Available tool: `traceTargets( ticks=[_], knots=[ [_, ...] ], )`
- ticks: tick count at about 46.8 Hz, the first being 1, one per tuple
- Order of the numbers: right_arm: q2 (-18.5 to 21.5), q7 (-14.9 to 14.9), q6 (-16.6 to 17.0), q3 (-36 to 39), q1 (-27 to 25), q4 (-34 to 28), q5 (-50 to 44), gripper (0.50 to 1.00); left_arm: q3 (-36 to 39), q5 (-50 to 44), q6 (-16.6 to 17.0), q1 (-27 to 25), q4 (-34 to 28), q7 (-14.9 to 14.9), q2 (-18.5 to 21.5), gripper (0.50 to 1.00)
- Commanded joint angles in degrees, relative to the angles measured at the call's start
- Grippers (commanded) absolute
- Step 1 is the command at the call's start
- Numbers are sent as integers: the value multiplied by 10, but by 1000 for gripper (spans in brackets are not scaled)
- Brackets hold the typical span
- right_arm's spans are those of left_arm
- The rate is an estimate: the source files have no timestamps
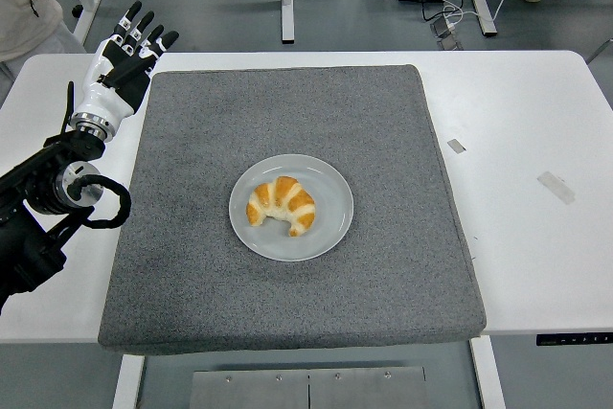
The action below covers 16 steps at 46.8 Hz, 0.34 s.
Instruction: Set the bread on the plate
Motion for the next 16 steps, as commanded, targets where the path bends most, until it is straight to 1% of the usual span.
traceTargets(
  ticks=[1,8,16],
  knots=[
    [0,0,0,0,-1,0,0,1000,-37,-21,0,7,0,0,-18,989],
    [0,0,0,0,-1,0,0,1000,-76,-79,2,12,0,-1,-42,989],
    [0,0,0,0,-2,0,0,1000,-90,-92,3,25,1,-2,-49,989]
  ],
)
